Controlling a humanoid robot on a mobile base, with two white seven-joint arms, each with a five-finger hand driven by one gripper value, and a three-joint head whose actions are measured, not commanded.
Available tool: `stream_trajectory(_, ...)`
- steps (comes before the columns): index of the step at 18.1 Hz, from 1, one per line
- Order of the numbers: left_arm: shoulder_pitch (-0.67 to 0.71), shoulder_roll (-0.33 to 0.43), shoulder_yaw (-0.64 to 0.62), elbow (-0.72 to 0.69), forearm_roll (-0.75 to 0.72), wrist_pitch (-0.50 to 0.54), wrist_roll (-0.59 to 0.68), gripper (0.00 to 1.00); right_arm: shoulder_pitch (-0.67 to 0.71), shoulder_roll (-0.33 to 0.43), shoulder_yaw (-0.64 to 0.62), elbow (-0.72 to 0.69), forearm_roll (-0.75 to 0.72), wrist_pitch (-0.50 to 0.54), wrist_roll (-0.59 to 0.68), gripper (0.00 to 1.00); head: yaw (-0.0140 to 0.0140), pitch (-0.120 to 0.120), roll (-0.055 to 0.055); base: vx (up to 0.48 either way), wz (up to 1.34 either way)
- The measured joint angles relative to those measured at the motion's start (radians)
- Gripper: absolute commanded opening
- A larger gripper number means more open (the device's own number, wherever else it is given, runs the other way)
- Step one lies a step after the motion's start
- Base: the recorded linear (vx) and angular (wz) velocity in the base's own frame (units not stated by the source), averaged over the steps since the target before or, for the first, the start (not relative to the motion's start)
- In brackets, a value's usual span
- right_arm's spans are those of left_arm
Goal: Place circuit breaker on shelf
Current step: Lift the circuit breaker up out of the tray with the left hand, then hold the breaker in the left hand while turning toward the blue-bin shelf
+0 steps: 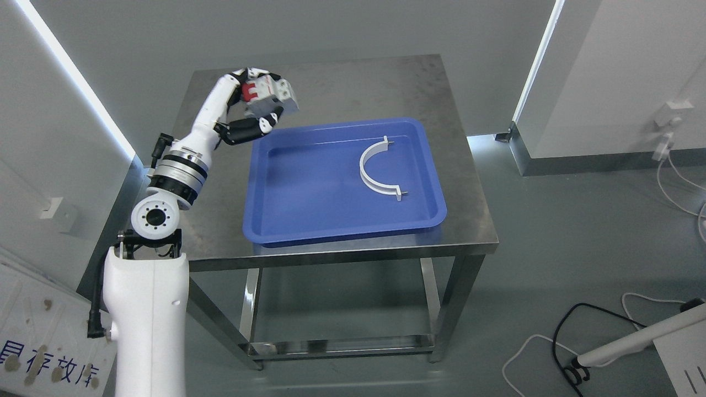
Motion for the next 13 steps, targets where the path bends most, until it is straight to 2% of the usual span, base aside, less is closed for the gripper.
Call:
stream_trajectory(2, 0.020, -0.007, 0.025, -0.030, 0.044, -0.003, 0.059, 0.24, 0.000, 0.000, 0.000, 0.000, 0.000, 0.000, 0.000, 1.00, 0.0000, 0.000, 0.000, 0.000, 0.00)
stream_trajectory(5, 0.082, -0.015, 0.055, -0.085, 0.100, -0.030, 0.093, 0.19, 0.000, 0.000, 0.000, 0.000, 0.000, 0.000, 0.000, 1.00, 0.0000, 0.000, 0.000, 0.000, 0.00)
stream_trajectory(7, 0.146, -0.020, 0.073, -0.121, 0.130, -0.116, 0.099, 0.10, 0.000, 0.000, 0.000, 0.000, 0.000, 0.000, 0.000, 1.00, 0.0000, 0.000, 0.000, 0.000, 0.00)
stream_trajectory(9, 0.217, -0.024, 0.086, -0.149, 0.149, -0.243, 0.100, 0.10, 0.000, 0.000, 0.000, 0.000, 0.000, 0.000, 0.000, 1.00, 0.0000, 0.000, 0.000, 0.000, 0.00)
stream_trajectory(13, 0.331, -0.028, 0.101, -0.188, 0.167, -0.396, 0.062, 0.10, 0.000, 0.000, 0.000, 0.000, 0.000, 0.001, 0.000, 1.00, 0.0000, 0.000, 0.000, 0.009, 0.01)
